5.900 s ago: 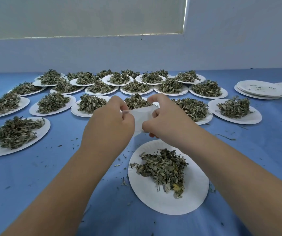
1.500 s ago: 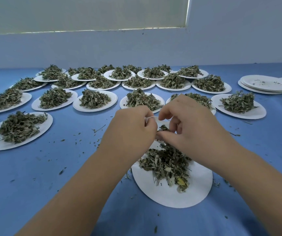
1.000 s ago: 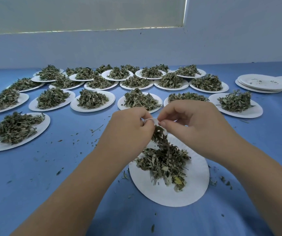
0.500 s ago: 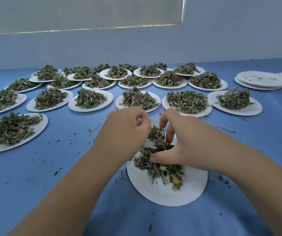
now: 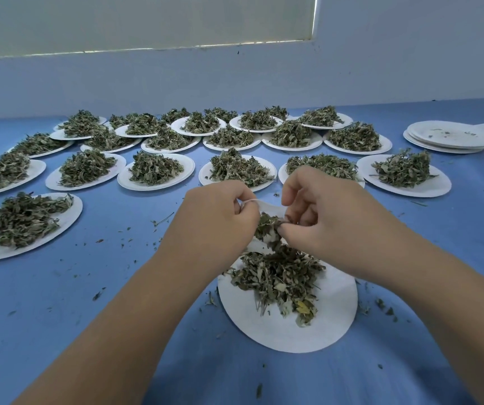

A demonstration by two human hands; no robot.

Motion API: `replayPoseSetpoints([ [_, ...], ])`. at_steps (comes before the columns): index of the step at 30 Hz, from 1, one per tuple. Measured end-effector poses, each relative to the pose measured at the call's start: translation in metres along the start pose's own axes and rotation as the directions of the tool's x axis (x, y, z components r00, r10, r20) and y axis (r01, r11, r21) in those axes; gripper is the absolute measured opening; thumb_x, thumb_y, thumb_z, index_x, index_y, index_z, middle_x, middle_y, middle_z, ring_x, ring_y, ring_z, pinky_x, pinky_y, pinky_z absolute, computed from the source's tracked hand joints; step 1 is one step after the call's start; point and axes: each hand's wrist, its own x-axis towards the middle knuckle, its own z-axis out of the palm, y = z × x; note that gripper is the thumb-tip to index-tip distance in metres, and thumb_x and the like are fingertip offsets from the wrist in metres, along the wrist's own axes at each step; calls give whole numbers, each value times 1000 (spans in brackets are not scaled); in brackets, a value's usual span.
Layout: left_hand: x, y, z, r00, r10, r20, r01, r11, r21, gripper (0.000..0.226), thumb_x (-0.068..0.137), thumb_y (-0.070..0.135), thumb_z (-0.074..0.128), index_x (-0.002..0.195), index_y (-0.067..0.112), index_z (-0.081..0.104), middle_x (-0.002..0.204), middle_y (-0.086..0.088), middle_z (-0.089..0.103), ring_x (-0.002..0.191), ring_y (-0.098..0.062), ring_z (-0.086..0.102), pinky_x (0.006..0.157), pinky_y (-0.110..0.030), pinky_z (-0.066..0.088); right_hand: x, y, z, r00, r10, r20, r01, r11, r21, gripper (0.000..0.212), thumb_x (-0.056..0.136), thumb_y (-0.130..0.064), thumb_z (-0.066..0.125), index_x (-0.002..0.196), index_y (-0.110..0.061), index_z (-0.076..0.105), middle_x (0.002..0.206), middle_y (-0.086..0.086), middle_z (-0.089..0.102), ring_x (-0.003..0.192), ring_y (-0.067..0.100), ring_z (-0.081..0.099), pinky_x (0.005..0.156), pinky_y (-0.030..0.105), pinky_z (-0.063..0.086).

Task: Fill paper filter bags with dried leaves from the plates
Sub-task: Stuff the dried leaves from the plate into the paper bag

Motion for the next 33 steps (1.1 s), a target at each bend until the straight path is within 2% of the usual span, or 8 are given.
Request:
replayPoseSetpoints([
  [5,0,1,1,1000,2,-2,-2,1000,-10,19,88,23,56,70,27,62,46,8,46,42,-8,39,44,-21,37,1,-2,10,993,-78,-86,78,997,-3,23,80,-16,69,78,-28,50,67,-12,56,66,4,53,60,20,45],
  [10,0,1,0,1000,2,2,-2,1000,-28,18,87,23,57,71,28,64,45,9,44,43,-8,38,43,-16,34,4,-1,20,980,-158,-122,138,978,-154,19,82,-22,68,80,-31,52,62,-18,48,60,3,47,60,34,48],
  [15,0,2,0,1000,-16,14,17,998,-54,19,86,21,58,70,28,65,44,11,45,42,-6,39,40,-12,31,6,0,24,965,-211,-156,180,965,-191,9,82,-24,68,79,-27,61,63,-19,42,62,5,42,62,37,46],
  [19,1,2,-1,999,-33,9,34,998,-57,21,88,22,58,69,27,64,45,13,46,42,-5,40,40,-12,31,7,5,19,958,-264,-110,246,957,-153,8,87,-22,66,86,-26,73,75,-15,54,65,1,47,67,24,41],
  [23,4,1,-4,998,-51,-29,50,997,-62,21,88,21,57,70,29,64,45,14,44,43,-5,39,41,-12,30,5,10,4,944,-308,-117,301,951,-72,7,88,-24,67,90,-27,74,88,-16,62,64,10,55,60,11,37],
  [27,5,0,-7,996,-69,-50,65,995,-79,20,88,21,57,71,26,66,44,12,43,43,-5,39,41,-12,31,3,12,-2,943,-332,7,328,929,-171,17,84,-38,68,99,-32,73,97,-20,60,61,9,55,60,19,40],
  [31,4,1,-7,997,-55,-57,51,995,-81,20,89,20,58,71,25,65,44,9,42,42,-6,36,41,-12,31,5,11,2,946,-324,24,320,919,-229,16,87,-29,67,102,-27,74,94,-13,58,65,-6,45,66,33,48],
  [33,3,2,-6,997,-49,-57,45,996,-72,20,89,20,58,71,26,65,45,9,41,42,-7,36,41,-12,31,6,11,3,947,-321,20,317,919,-235,13,89,-26,66,99,-26,75,91,-11,58,66,-7,42,66,35,48],
])
